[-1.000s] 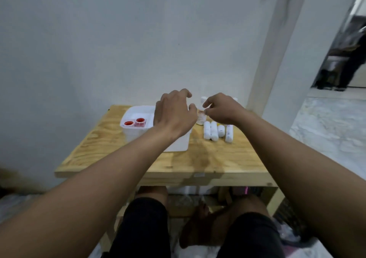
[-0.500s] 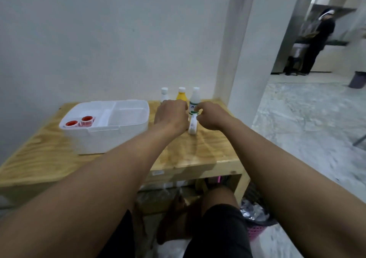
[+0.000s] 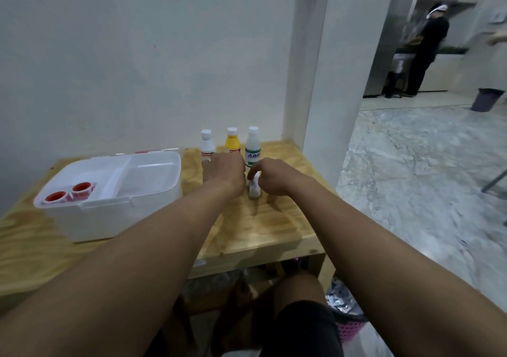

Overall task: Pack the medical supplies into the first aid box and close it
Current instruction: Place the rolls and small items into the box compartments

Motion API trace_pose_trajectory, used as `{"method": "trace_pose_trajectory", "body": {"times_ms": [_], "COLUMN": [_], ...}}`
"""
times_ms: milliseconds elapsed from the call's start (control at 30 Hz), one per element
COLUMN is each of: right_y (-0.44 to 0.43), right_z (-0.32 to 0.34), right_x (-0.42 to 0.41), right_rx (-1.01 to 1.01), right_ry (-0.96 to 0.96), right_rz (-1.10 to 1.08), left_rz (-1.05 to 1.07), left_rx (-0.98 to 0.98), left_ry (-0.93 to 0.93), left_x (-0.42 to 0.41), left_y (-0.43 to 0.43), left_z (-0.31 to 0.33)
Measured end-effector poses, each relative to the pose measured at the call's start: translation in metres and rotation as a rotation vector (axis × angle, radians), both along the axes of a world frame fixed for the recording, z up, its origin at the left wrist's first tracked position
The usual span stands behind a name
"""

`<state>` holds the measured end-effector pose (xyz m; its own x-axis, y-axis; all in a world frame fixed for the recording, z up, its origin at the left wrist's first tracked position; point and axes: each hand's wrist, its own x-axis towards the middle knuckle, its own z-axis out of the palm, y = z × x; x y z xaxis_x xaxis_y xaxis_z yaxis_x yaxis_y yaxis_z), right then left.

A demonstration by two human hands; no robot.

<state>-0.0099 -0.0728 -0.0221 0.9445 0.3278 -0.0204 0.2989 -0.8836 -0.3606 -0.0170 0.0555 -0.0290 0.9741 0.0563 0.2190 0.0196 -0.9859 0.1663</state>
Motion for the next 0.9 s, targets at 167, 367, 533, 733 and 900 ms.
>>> {"method": "trace_pose_trajectory", "body": {"times_ms": [167,367,533,733,900], "right_y": [-0.007,-0.017,-0.020,-0.026,-0.035], "right_z": [-0.005,-0.006,-0.006,-0.003,0.000], "right_x": [0.007,0.011,0.012,0.007,0.000], "right_rx": [0.039,-0.001,-0.003,0.033,0.051], "right_ry": [-0.004,-0.011,0.042,0.072,0.087], "right_rz": [-0.043,-0.113,-0.180,-0.215,-0.234], "left_rz": [0.017,0.019,0.010,-0.016,-0.004], "left_rx": [0.022,-0.006,-0.044,-0.090,-0.166], "left_ry": [0.000,-0.020,-0.015,0.028,0.030], "left_x": [0.010,0.018,0.018,0.018,0.016], "left_y": [-0.008,-0.014,-0.018,-0.025,-0.032], "left_z": [-0.003,-0.003,-0.005,-0.005,-0.007]}}
